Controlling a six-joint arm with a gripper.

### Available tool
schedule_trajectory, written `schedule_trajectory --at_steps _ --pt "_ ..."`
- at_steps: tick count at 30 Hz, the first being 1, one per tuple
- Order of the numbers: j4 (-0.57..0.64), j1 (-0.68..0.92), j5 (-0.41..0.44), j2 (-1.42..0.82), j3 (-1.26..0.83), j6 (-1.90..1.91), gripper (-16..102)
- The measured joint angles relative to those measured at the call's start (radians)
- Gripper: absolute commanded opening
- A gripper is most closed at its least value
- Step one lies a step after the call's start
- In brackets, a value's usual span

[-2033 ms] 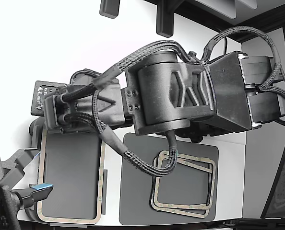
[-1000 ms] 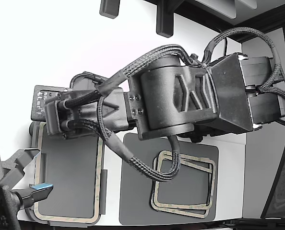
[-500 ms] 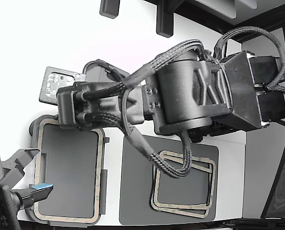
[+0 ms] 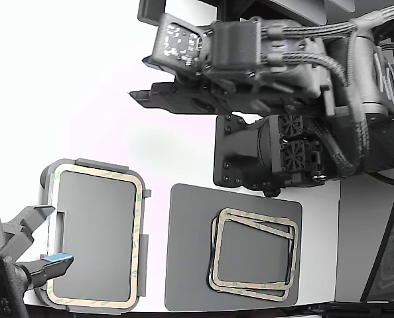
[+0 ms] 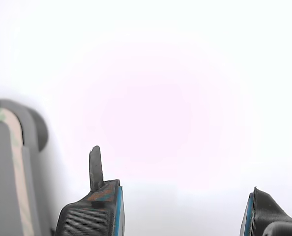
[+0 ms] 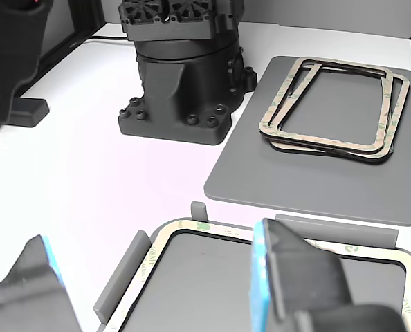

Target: Move top rectangular frame to the holder.

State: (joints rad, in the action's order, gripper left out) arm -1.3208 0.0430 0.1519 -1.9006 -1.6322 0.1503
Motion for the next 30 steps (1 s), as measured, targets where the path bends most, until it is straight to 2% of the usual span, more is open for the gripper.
schedule_trajectory --at_steps 5,13,17,24,30 --pt "0.155 -0.066 -0.063 -0.276 -0.305 -0.040 100" --pt "0.331 -0.072 -0.063 -0.640 -0.701 -0.032 100" --pt "0.368 -0.074 -0.055 -0.750 -0.822 -0.026 100" --pt "0.362 -0.074 -0.046 -0.925 -0.980 -0.023 100" --pt "0.350 -0.074 -0.098 -1.029 -1.028 -0.058 100"
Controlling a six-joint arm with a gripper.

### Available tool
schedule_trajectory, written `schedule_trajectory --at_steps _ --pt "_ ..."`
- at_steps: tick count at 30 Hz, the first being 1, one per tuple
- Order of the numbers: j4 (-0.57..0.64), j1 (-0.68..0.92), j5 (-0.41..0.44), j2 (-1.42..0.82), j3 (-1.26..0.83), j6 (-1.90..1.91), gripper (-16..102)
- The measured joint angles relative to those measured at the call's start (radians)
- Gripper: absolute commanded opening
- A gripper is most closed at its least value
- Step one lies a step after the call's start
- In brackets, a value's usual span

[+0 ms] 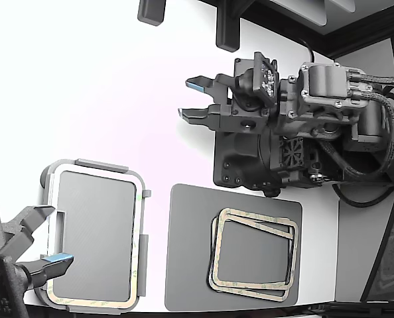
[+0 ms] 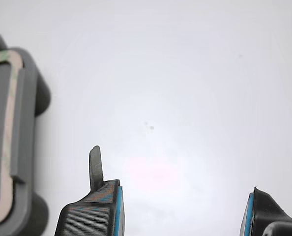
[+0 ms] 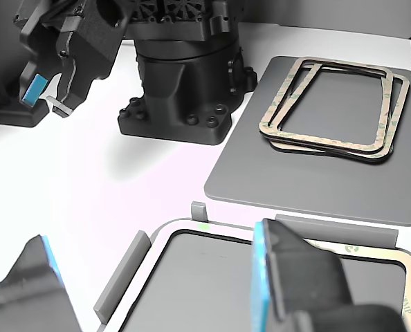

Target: Move top rectangular frame to the holder.

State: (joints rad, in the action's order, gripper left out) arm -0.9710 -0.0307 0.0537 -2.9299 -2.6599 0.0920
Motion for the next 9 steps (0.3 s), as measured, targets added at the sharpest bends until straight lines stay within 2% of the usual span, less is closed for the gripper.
schedule_trajectory --at_steps 9 --pt "0.000 0.000 0.011 -0.002 0.000 0.006 100"
